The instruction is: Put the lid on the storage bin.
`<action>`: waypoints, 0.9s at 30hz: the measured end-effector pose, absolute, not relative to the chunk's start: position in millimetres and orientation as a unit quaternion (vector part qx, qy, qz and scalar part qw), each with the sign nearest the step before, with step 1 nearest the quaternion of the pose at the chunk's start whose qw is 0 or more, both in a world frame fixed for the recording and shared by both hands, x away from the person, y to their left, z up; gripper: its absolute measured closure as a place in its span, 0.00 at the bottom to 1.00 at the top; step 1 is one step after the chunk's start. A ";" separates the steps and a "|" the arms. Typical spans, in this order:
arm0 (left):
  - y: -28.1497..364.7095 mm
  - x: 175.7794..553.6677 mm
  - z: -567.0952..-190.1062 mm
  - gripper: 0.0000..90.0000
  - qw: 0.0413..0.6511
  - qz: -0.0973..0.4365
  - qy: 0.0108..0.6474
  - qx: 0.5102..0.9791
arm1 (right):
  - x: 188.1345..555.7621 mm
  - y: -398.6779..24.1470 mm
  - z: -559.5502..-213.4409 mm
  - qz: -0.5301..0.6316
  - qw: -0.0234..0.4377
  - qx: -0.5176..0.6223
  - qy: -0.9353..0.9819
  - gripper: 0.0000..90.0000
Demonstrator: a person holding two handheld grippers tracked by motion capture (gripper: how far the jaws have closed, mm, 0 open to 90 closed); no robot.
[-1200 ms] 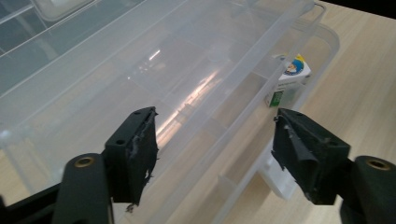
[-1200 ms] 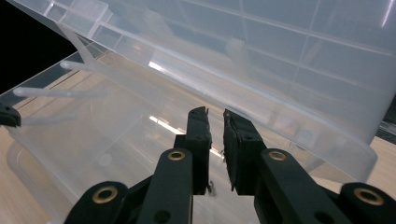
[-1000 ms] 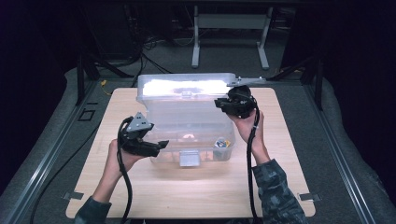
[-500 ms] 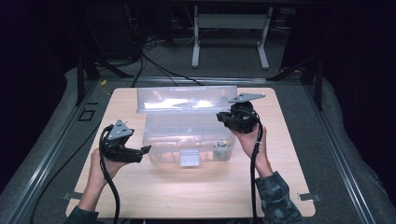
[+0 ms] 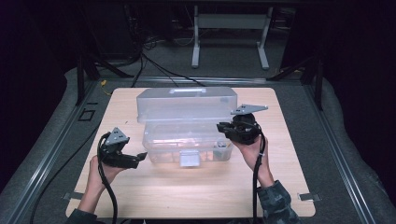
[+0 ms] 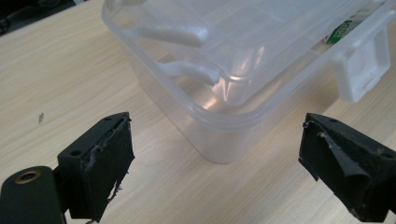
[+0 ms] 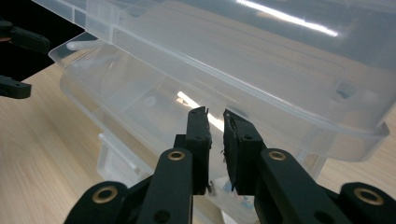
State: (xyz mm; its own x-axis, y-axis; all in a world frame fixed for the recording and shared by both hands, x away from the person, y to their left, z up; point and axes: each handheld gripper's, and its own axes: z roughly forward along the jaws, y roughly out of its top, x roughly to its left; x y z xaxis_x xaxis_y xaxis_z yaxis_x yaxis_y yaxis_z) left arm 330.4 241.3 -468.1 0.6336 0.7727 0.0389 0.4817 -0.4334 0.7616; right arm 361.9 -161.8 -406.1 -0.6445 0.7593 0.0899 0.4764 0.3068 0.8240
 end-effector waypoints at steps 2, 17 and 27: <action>240.0 331.7 -471.1 0.09 0.367 0.193 0.383 0.826 | 358.5 -162.9 -407.3 0.441 0.161 0.390 0.792 0.90; 244.0 339.7 -485.9 0.02 0.342 0.188 0.393 0.832 | 343.3 -168.3 -420.8 0.432 0.136 0.393 0.800 0.89; 240.9 341.3 -493.5 0.00 0.332 0.178 0.391 0.839 | 336.7 -166.2 -438.6 0.436 0.112 0.389 0.804 0.89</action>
State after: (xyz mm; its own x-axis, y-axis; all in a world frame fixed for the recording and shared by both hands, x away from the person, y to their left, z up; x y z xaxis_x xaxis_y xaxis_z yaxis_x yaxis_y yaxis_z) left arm 341.3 240.9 -493.5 0.6301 0.7755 0.0387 0.5389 -0.4726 0.6973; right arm 336.7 -166.2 -438.6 -0.6731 0.7222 0.1594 0.5274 0.3175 0.7881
